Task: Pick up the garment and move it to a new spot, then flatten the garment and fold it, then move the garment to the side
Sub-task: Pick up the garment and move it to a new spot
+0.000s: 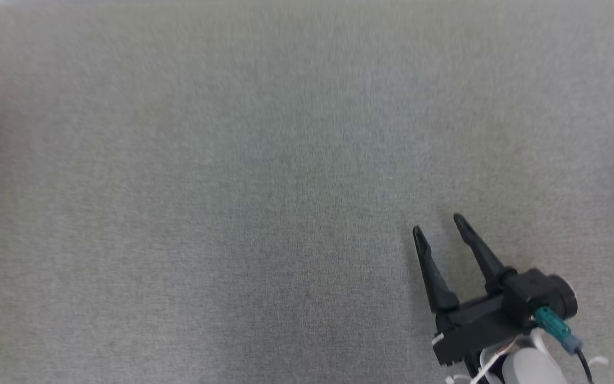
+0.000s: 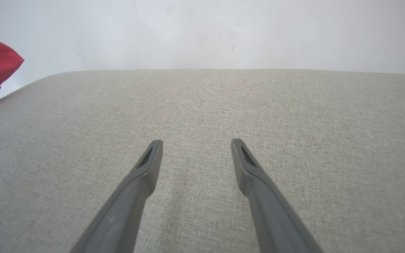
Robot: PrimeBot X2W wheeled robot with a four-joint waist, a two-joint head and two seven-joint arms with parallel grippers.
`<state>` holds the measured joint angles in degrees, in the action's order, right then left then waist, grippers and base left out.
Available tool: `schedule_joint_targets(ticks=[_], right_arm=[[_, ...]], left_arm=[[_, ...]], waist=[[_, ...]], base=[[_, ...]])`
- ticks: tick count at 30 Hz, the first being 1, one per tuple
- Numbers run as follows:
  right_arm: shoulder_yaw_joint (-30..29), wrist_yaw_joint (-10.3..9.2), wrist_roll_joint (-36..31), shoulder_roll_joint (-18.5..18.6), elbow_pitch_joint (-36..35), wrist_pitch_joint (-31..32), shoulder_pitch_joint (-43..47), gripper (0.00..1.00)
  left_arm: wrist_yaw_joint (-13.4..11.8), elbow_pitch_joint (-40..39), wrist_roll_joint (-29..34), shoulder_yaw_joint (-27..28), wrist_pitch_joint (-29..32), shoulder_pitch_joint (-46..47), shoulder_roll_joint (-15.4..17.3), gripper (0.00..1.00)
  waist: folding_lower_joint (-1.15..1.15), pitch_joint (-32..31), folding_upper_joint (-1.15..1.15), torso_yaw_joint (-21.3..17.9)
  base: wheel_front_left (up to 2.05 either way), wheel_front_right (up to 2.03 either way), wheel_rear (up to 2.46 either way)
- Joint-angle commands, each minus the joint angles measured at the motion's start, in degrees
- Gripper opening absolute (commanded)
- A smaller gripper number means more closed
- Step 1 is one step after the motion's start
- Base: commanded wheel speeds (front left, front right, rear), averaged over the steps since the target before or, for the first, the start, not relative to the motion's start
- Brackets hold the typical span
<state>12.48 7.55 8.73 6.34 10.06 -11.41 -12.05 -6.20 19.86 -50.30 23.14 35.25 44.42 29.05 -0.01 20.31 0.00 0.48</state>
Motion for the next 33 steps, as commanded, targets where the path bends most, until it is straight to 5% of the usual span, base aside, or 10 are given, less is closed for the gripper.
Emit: schedule_joint_targets(ticks=[1, 7, 15, 26, 33], right_arm=[[-0.03, -0.15, 0.57, -0.19, 0.50, -0.42, 1.25, 1.00], [-0.52, -0.15, 1.47, -1.20, 2.32, -1.28, 4.02, 1.00], [-1.70, -0.15, 1.88, -2.37, 2.88, -1.53, 7.61, 1.00], [-3.05, -0.15, 1.41, -2.92, 1.09, -1.02, 9.05, 1.00], [-3.15, -0.15, 1.74, -3.22, 0.53, -1.02, 9.37, 1.00]], left_arm=[[0.34, -1.13, 0.42, -0.94, 0.59, 0.62, -0.19, 0.00], [0.25, -8.35, 1.18, -5.85, 2.80, 3.45, -2.27, 0.00], [-0.49, -17.88, 0.19, -14.04, 5.00, 4.82, -10.44, 0.00], [0.26, -24.00, -1.11, -25.03, 5.75, -2.30, -21.36, 0.00], [0.86, -22.05, -0.98, -28.21, 3.46, -9.20, -23.93, 0.00]], waist=[[0.01, -7.20, 0.00, 0.91], [0.01, -13.33, 0.00, -0.82], [0.01, -17.52, 0.00, -5.55], [0.01, -16.45, 0.00, -15.30], [0.01, -14.25, 0.00, -19.93]], base=[[0.00, 0.00, 0.00], [0.00, 0.00, 0.00], [0.00, 0.00, 0.00], [0.00, 0.00, 0.00], [0.00, 0.00, 0.00]])
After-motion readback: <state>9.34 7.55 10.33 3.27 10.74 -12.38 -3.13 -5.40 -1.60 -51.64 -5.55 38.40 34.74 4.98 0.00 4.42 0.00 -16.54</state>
